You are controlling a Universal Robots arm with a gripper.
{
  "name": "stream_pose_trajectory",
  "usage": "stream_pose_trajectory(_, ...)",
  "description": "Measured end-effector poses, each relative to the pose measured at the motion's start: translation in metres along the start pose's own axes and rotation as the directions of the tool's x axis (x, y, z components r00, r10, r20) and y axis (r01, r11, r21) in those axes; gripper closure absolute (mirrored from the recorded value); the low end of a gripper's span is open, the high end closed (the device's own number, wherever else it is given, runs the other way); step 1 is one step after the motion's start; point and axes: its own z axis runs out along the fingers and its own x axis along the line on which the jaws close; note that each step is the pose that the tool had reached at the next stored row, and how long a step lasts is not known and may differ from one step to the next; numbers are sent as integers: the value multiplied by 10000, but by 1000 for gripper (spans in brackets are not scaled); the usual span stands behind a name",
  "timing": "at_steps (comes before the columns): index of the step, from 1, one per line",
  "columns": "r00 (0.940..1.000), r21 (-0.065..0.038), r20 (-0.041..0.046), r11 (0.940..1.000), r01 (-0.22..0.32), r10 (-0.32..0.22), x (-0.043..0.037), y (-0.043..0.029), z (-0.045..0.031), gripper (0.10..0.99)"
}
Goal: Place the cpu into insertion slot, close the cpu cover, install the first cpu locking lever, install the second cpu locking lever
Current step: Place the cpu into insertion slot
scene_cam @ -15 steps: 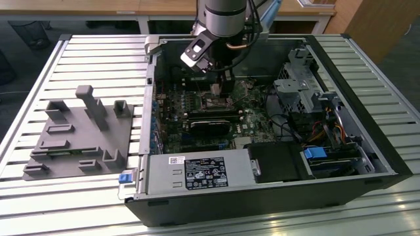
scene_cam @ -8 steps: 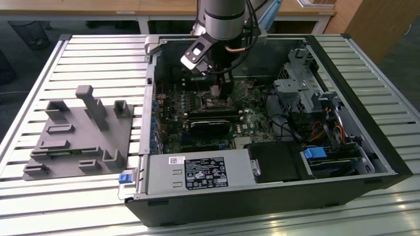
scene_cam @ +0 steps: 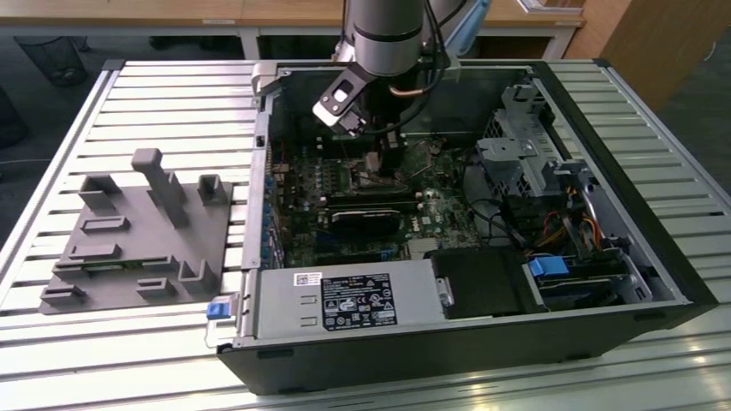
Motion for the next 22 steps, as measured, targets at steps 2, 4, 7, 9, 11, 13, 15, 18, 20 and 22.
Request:
stream_pose_trajectory(2,10000,0,1,10000,0,0,11,-6,21,549)
stream_pose_trajectory(4,10000,1,3,10000,1,-1,21,-11,44,549)
stream_pose_trajectory(7,10000,0,3,10000,1,-1,32,-23,85,549)
stream_pose_trajectory(9,10000,1,7,10000,1,-1,39,-31,112,549)
stream_pose_trajectory(11,10000,1,17,10000,1,-1,46,-36,138,549)
stream_pose_trajectory(13,10000,0,22,10000,2,-2,54,-41,160,549)
stream_pose_trajectory(15,10000,0,24,10000,2,-2,61,-45,179,549)
stream_pose_trajectory(18,10000,1,27,10000,2,-2,77,-48,197,549)
stream_pose_trajectory(20,10000,0,26,10000,2,-2,89,-50,208,549)
stream_pose_trajectory(22,10000,0,25,10000,2,-2,94,-55,227,549)
